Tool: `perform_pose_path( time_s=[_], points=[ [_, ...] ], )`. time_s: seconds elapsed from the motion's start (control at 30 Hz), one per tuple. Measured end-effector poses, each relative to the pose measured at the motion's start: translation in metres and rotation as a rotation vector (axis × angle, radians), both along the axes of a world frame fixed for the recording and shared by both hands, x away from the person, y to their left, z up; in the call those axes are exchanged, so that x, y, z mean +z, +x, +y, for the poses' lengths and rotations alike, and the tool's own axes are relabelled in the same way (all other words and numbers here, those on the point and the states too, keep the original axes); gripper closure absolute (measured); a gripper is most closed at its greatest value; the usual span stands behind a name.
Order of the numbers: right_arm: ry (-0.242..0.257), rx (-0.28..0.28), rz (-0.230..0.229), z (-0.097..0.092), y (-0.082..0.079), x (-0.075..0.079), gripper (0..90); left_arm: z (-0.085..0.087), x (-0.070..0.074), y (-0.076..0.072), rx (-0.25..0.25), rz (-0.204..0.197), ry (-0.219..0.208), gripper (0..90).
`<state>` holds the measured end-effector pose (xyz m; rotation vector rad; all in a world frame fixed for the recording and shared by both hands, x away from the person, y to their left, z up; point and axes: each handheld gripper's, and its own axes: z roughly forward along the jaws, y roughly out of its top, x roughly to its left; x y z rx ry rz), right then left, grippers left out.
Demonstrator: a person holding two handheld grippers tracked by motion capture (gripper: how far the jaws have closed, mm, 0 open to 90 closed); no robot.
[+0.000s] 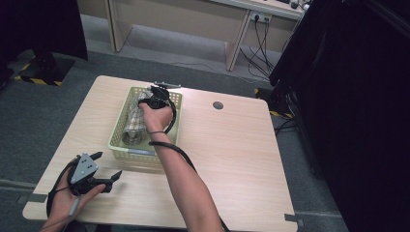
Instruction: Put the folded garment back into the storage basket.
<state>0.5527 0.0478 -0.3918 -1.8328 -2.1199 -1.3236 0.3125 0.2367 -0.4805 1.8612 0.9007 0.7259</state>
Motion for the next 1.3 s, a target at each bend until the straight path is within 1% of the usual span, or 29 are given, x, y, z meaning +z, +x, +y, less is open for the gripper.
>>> perform_pose_path(
  time_s=[0.27,0.57,1.0,1.3],
  points=[
    [-0.039,-0.005,-0.003,-0.002,0.0,-0.005,72.9,0.0,0.0,0.0,0.0,0.001,-0.001,8.2],
    [-0.116,-0.012,-0.01,-0.007,0.001,-0.006,70.3,0.0,0.0,0.0,0.0,0.001,0.001,8.2],
    [-0.191,-0.031,-0.003,-0.016,0.003,-0.012,67.4,0.0,0.0,0.0,0.001,0.001,0.001,8.2],
    [-0.262,-0.043,-0.002,-0.019,0.005,-0.016,64.1,0.0,0.0,0.0,0.001,0.001,0.001,8.2]
  ],
)
